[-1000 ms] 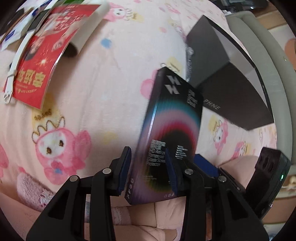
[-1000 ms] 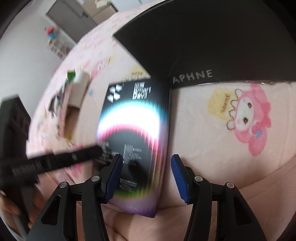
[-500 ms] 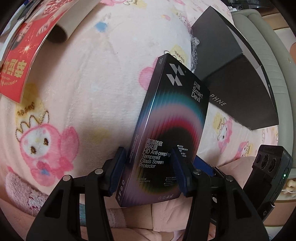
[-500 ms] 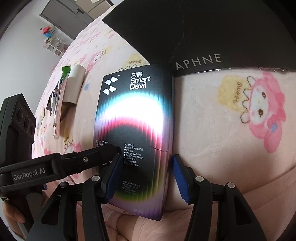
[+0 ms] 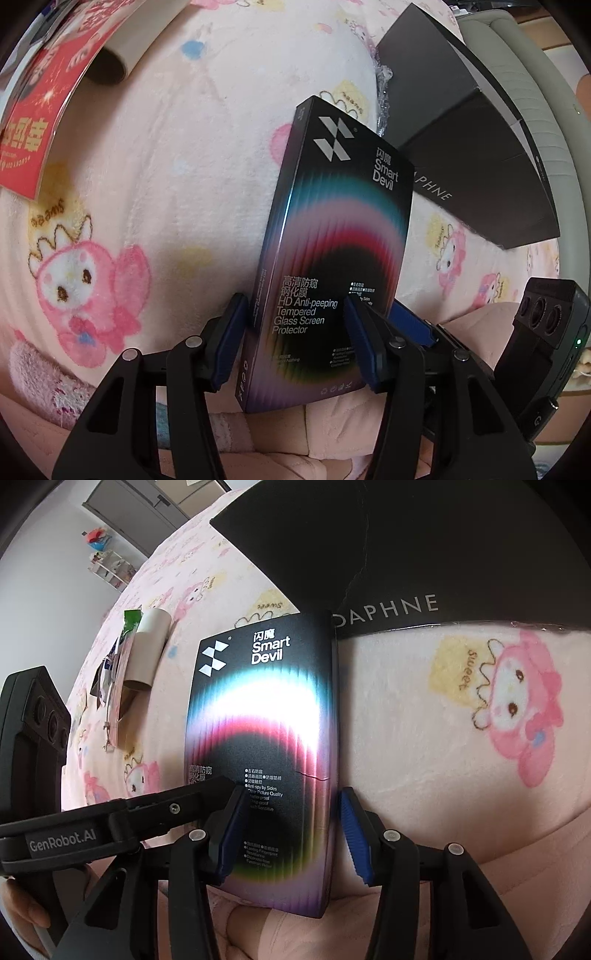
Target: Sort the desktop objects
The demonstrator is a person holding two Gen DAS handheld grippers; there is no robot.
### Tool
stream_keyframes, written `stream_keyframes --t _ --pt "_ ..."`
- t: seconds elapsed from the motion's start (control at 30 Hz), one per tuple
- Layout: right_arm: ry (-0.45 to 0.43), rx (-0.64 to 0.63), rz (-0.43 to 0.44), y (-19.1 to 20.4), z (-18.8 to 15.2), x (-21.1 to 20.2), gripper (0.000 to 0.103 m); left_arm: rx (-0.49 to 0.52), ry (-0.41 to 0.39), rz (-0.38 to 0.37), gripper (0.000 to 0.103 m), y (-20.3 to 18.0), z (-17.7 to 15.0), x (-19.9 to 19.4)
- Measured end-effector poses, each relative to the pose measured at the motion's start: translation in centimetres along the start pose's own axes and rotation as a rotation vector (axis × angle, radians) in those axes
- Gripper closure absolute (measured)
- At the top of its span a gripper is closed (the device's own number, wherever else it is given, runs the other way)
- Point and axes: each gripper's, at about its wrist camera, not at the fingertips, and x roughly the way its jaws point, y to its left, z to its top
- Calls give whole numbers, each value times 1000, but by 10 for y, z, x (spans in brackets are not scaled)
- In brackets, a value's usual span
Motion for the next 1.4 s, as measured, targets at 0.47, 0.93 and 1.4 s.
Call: stream_keyframes --t 0.47,0.93,1.4 --pt "-168 -129 93 30 4 -67 59 46 -186 -157 50 -7 -22 -75" --pt "-310 -91 310 23 40 -139 72 234 -276 -356 75 -74 7 -149" --pt "-138 29 115 -9 24 -77 76 106 -84 -151 70 -27 3 -65"
